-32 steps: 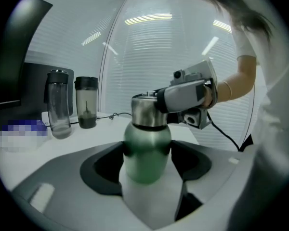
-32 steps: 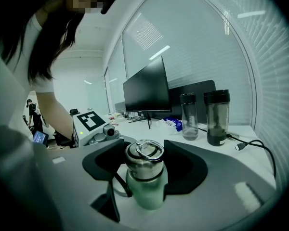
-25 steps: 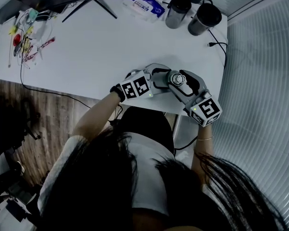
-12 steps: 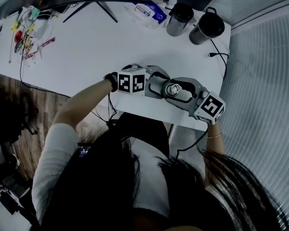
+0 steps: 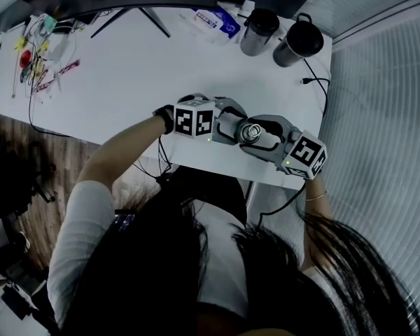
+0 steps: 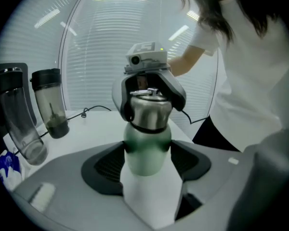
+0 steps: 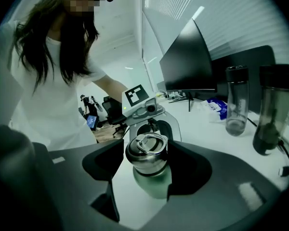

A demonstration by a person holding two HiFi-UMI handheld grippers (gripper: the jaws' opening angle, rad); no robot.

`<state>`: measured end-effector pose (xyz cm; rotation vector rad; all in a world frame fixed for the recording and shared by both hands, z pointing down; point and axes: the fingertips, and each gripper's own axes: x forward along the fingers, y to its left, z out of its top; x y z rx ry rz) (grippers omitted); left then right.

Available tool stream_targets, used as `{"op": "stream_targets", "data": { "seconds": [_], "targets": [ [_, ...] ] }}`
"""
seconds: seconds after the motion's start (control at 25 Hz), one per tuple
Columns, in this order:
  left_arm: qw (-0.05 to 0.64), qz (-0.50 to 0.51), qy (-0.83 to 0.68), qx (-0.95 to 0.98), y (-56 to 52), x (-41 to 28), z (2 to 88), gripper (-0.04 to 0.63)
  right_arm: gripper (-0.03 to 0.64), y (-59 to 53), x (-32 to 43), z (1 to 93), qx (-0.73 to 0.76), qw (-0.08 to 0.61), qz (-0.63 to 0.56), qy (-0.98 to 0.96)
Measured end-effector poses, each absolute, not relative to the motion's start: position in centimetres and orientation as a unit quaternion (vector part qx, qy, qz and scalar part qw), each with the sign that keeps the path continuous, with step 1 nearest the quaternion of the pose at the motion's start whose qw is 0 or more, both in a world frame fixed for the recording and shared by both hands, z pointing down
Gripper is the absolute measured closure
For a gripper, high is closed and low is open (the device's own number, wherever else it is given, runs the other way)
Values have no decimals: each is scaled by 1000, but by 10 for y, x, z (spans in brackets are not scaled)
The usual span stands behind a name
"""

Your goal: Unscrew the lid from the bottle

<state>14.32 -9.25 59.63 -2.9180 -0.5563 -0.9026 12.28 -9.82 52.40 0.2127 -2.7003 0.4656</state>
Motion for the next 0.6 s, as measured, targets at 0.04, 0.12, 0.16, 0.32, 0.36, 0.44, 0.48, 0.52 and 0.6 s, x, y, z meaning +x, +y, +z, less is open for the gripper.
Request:
{"op": "stream_targets", "data": {
  "seconds": [0.04, 0.12, 0.16, 0.32, 0.36, 0.44, 0.48, 0.52, 0.6],
  "targets": [
    [16, -287, -172, -942, -92, 143, 596, 242, 357, -98, 124, 523, 102, 185, 172, -962],
    [10, -281, -154, -947, -90, 144, 595, 242, 339, -100, 128, 518, 167, 156, 181, -956],
    [5, -279, -144, -950, -90, 144, 595, 242, 339, -102, 132, 514, 206, 140, 183, -951],
    [-16, -263, -89, -960, -91, 143, 594, 242, 339, -107, 144, 500, 366, 65, 188, -909],
    [-20, -259, -73, -963, -92, 143, 594, 242, 339, -108, 147, 499, 400, 49, 191, -895],
    [-28, -251, -42, -967, -93, 143, 594, 243, 339, -108, 150, 501, 458, 30, 193, -867],
    [-32, -249, -28, -968, -92, 143, 595, 244, 339, -107, 151, 503, 480, 26, 193, -855],
    [-35, -248, -15, -968, -92, 142, 595, 244, 339, -107, 151, 505, 498, 23, 193, -845],
    [-40, -247, 4, -968, -92, 144, 596, 244, 339, -107, 151, 508, 528, 21, 192, -827]
  ]
}}
